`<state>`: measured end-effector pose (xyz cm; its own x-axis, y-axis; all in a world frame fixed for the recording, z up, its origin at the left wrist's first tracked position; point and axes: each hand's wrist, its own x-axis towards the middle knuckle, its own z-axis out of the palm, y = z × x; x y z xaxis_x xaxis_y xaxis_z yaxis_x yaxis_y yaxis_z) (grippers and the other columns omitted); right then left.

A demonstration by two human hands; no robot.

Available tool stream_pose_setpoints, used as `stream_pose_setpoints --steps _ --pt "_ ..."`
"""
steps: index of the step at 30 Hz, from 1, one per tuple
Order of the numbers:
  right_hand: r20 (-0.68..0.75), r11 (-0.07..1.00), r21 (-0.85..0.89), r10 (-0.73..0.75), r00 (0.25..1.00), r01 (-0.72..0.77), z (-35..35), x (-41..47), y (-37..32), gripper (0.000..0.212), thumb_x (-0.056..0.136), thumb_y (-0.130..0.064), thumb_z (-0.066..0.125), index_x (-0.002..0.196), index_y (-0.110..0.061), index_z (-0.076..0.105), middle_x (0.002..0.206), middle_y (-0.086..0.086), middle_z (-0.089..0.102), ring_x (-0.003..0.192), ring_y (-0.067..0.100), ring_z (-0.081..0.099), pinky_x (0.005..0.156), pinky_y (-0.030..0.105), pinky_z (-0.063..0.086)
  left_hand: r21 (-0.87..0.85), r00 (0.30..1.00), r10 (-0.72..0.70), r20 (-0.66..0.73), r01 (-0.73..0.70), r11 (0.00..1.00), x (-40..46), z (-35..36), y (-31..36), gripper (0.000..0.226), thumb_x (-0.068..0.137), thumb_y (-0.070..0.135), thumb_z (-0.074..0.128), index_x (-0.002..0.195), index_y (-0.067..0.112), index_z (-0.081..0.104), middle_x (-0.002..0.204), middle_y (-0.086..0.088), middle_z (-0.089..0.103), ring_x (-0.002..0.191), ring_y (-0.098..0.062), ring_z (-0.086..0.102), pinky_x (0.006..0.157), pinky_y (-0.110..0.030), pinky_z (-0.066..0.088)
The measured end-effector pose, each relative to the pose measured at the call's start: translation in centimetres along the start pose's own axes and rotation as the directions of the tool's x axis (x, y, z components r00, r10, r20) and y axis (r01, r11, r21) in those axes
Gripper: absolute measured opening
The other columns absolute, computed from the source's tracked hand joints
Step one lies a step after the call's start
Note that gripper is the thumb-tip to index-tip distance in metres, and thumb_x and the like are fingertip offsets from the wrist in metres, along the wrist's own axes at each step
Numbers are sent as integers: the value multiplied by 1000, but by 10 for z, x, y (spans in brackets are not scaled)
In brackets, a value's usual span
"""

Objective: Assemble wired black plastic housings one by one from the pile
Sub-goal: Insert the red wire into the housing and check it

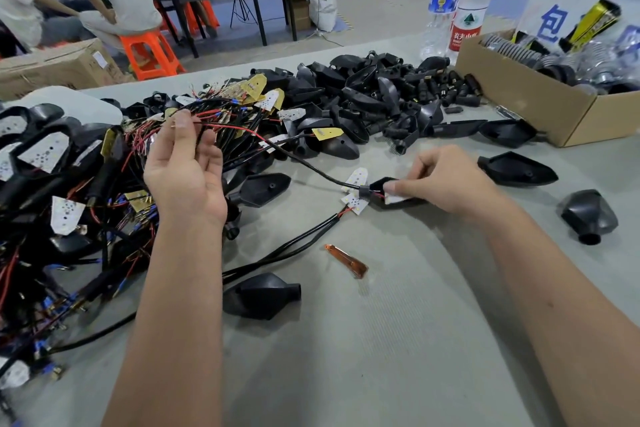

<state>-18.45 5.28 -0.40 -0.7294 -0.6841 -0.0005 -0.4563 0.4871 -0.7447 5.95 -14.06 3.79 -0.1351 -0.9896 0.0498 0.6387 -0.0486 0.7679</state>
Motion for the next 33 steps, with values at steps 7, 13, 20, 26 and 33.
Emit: stream_pose_setpoints --steps 7,13,20,26,33 --pt "217 940 -208 -226 949 272 13 -15 -19 68 81 -63 77 52 -9 45 45 -3 37 44 14 32 47 29 26 2 989 -52 135 52 999 -14 20 -11 14 107 23 54 104 17 67 88 6 72 79 -13 66 76 -25 54" --pt "274 907 -243 -276 921 344 28 -23 -33 68 91 -59 68 51 -14 33 48 2 33 48 20 31 51 34 27 -125 959 -185 213 215 969 -24 42 -19 23 107 30 51 107 16 70 79 10 66 71 -7 59 73 -20 50" --pt "-27 989 121 -86 996 89 28 -11 -22 71 96 -65 55 65 -1 50 56 3 49 51 17 48 49 29 41 -226 961 -272 54 277 934 -6 27 -18 26 105 31 56 89 14 69 70 7 68 60 -7 64 63 -19 54" --pt "-255 897 -442 -150 955 23 32 23 -10 44 97 -48 62 135 -27 52 126 13 47 87 32 56 72 35 40 122 946 -324 31 318 940 -16 25 -47 26 109 27 49 106 12 71 67 6 54 50 -4 48 50 -16 42" --pt "-183 971 -147 -214 960 189 28 31 -4 16 86 -33 78 101 -26 74 93 -4 71 88 24 67 78 32 51 393 887 -439 144 355 848 -31 35 -70 28 110 20 46 100 7 69 65 4 41 40 -2 28 41 -14 23"
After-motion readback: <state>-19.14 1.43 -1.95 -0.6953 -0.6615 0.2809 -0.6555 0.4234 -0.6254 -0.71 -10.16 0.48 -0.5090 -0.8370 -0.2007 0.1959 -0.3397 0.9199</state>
